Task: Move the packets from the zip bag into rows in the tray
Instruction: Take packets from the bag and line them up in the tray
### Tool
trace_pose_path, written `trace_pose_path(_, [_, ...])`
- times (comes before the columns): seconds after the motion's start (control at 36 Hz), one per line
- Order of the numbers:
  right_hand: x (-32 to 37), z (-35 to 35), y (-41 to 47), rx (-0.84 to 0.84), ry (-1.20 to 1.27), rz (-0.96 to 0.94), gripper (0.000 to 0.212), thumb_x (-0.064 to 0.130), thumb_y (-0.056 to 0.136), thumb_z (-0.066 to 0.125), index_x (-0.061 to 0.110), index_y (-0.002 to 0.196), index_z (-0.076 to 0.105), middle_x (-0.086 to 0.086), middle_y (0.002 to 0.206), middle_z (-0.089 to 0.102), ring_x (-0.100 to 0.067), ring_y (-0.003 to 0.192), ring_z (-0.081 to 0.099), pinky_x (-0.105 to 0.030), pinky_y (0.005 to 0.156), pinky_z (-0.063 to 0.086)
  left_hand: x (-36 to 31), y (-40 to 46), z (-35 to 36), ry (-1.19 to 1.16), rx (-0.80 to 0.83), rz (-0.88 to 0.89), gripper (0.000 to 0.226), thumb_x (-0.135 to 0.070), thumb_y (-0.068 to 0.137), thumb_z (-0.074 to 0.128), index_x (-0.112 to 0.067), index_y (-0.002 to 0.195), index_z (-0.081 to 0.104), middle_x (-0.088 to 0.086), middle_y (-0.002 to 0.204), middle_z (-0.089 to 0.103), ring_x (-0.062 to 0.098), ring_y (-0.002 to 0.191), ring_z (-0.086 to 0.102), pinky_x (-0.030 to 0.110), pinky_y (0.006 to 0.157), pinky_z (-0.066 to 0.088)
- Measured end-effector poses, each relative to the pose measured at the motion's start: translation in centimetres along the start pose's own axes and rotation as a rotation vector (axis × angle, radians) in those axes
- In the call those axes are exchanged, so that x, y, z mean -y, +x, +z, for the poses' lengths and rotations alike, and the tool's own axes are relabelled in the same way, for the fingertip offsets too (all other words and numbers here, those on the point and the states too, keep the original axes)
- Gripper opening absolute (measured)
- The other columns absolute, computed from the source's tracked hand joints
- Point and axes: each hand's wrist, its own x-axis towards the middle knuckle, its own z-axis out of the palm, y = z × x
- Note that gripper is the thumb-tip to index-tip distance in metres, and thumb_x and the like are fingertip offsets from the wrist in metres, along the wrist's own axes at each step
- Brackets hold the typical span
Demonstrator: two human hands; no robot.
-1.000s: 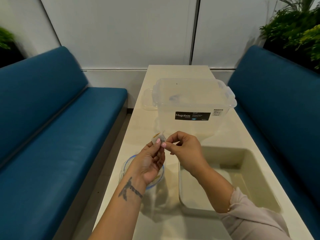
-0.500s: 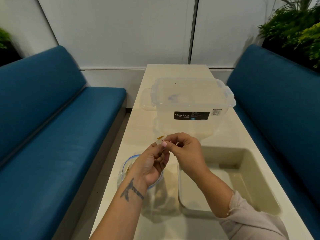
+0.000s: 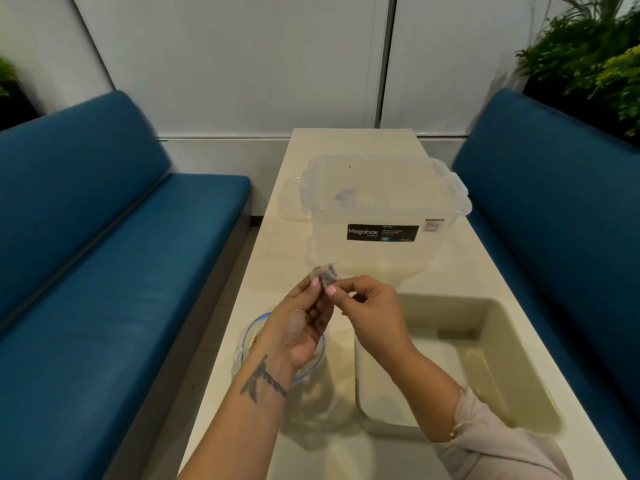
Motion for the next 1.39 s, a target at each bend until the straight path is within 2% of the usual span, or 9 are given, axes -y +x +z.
trace_pose_path(0.22, [0.4,-0.5,0.3,0.032,-0.037,0.058,0.02,0.017,0.076,0.077,0.028,0.061,0.069,0.017,0.061,0.062,0.003,0.054,0.046,-0.022,0.064,0.042,-0.7,-0.3,0.1,0.263,-0.074,-0.02,0.037,-0.051,0.085,0.057,-0.019,0.099,0.071,-0.002,0.09,0.072,0.015,0.09,0.065,0.033,0.079,0.049])
trace_pose_path(0.33, [0.5,-0.6,0.1,0.069,-0.004,0.08,0.012,0.012,0.075,0.078,0.018,0.068,0.071,0.013,0.058,0.062,0.002,0.05,0.046,-0.016,0.057,0.041,-0.6,-0.1,0.4,0.265,-0.122,0.042,0.022,-0.037,0.085,0.065,-0.016,0.089,0.07,0.003,0.096,0.073,0.02,0.096,0.065,0.034,0.08,0.052])
trace_pose_path(0.5, [0.6,-0.7,-0.1,0.147,0.243,0.198,0.005,0.004,0.079,0.072,0.008,0.076,0.07,-0.003,0.061,0.065,-0.003,0.048,0.053,-0.012,0.05,0.041,-0.2,0.0,0.7,0.212,-0.069,0.158,0.017,-0.033,0.083,0.065,-0.016,0.08,0.067,0.001,0.078,0.069,0.019,0.086,0.061,0.039,0.089,0.048])
trace_pose_path(0.69, [0.3,-1.4,0.5,0.108,0.239,0.249,0.019,0.021,0.085,0.068,0.012,0.072,0.057,-0.005,0.071,0.064,-0.01,0.047,0.05,-0.024,0.055,0.037,0.1,-0.1,0.6,0.226,-0.05,0.233,0.016,-0.03,0.085,0.06,-0.016,0.082,0.068,-0.002,0.077,0.072,0.013,0.078,0.064,0.025,0.07,0.05])
trace_pose_path(0.89, [1.8,-2.5,2.0,0.119,-0.049,0.071,0.012,0.028,0.088,0.065,0.019,0.096,0.065,0.002,0.078,0.061,-0.003,0.052,0.05,-0.015,0.051,0.044,0.3,-0.5,0.4,0.419,-0.055,0.278,0.016,-0.029,0.082,0.065,-0.017,0.09,0.07,0.004,0.084,0.072,0.014,0.078,0.067,0.02,0.057,0.052])
trace_pose_path(1.0, [2.3,-2.9,2.6,0.164,-0.158,0.031,0.003,0.019,0.085,0.069,0.016,0.084,0.069,0.005,0.07,0.063,-0.001,0.057,0.052,-0.018,0.052,0.045,0.7,-0.7,0.7,0.452,0.002,0.268,0.028,-0.034,0.075,0.067,-0.015,0.096,0.068,0.003,0.084,0.072,0.01,0.075,0.069,0.02,0.058,0.053])
trace_pose_path(1.14, [3.0,-4.0,3.2,0.18,-0.214,-0.003,0.008,0.017,0.082,0.073,0.023,0.078,0.069,0.002,0.066,0.064,-0.004,0.049,0.05,-0.021,0.053,0.045,1.6,-0.4,0.9,0.493,0.093,0.258,0.02,-0.009,0.08,0.071,-0.014,0.098,0.065,0.006,0.098,0.069,0.011,0.085,0.068,0.02,0.065,0.054])
trace_pose_path(1.31, [3.3,-6.0,3.6,0.198,-0.463,-0.046,0.008,0.022,0.08,0.075,0.026,0.075,0.069,0.005,0.069,0.064,-0.002,0.057,0.053,-0.026,0.062,0.049,2.5,0.6,0.7,0.684,0.114,0.35,0.018,-0.005,0.083,0.069,-0.018,0.095,0.068,0.001,0.086,0.071,0.011,0.079,0.064,0.022,0.068,0.053])
trace_pose_path(1.39, [2.9,-7.2,3.4,0.228,-0.478,-0.014,0.016,0.016,0.079,0.075,0.027,0.07,0.067,0.003,0.07,0.064,-0.005,0.062,0.054,-0.022,0.057,0.049,3.0,0.9,0.0,0.906,0.063,0.427,0.033,-0.006,0.079,0.072,-0.025,0.104,0.065,-0.008,0.102,0.069,0.009,0.09,0.064,0.024,0.077,0.052])
